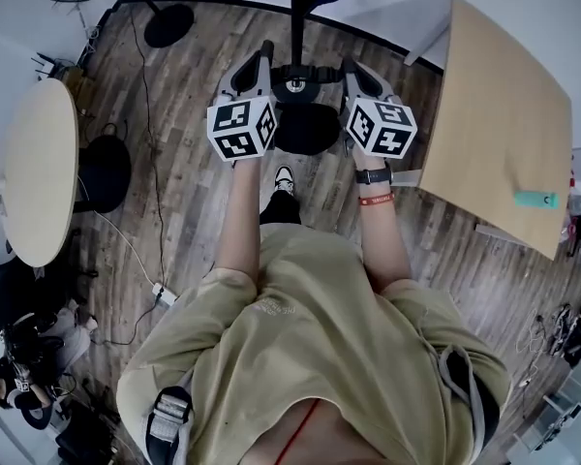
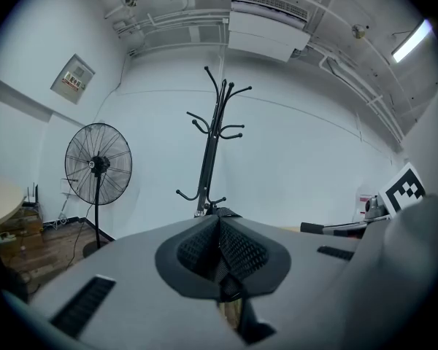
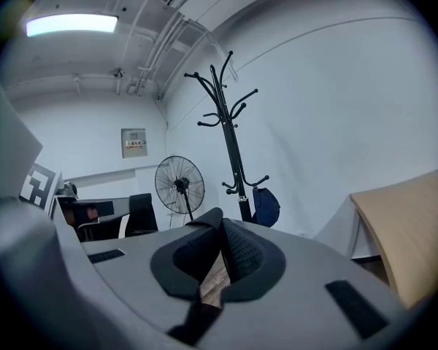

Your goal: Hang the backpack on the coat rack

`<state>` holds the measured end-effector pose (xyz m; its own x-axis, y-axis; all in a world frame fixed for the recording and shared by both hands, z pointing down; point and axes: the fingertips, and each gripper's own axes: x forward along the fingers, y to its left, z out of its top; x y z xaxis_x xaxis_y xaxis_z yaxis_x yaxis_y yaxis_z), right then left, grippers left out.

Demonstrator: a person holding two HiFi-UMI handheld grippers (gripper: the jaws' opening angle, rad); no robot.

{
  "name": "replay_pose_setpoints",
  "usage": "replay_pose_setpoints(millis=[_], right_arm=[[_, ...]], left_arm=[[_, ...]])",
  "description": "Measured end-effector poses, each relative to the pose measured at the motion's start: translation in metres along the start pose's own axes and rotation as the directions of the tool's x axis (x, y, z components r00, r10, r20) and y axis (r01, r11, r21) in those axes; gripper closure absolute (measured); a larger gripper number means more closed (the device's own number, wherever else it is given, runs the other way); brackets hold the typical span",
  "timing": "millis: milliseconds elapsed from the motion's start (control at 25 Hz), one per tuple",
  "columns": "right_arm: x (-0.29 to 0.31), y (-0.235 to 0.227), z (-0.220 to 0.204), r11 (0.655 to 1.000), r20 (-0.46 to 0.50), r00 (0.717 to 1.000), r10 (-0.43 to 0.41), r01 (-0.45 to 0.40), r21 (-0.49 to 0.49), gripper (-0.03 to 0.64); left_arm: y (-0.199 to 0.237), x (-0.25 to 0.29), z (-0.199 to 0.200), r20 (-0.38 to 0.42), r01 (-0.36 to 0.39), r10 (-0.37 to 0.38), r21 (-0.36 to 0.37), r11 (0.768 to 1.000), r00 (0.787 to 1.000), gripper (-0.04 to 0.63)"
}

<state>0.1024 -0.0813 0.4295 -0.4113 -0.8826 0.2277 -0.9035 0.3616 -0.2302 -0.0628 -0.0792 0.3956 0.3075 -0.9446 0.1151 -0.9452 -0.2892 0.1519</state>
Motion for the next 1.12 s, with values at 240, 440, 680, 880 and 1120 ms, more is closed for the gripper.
replay_pose_setpoints(millis=[240,440,680,880,1120], right_arm=[[0.051,-0.001,0.017,1.000,-0.003,1.000,-0.001,0.001,0.012,0.598],[0.092,-0.007,0.028,1.000,0.005,1.000,-0.015,0.015,0.026,0.598],[0.133,-0.016,0.045,0.999,0.013,1.000,-0.025,0.025,0.044,0.598],[0.170,-0.015,0.053,0.998,0.020,0.999,-0.028,0.027,0.053,0.598],[0.201,-0.013,0.073,0.997,0.056,0.998,-0.043,0.039,0.064,0.598]], left_arm=[[0.027,0.043,0.016,0.002,0.012,-0.012,-0.019,1.000,1.000,0.571],[0.051,0.080,0.022,0.004,-0.001,0.001,-0.039,0.999,1.000,0.571],[0.068,0.121,0.030,-0.004,0.013,-0.013,-0.045,0.999,1.000,0.571],[0.097,0.152,0.036,0.007,0.004,-0.004,-0.073,0.997,1.000,0.571],[0.109,0.184,0.054,0.018,0.057,-0.056,-0.052,0.997,0.998,0.571]])
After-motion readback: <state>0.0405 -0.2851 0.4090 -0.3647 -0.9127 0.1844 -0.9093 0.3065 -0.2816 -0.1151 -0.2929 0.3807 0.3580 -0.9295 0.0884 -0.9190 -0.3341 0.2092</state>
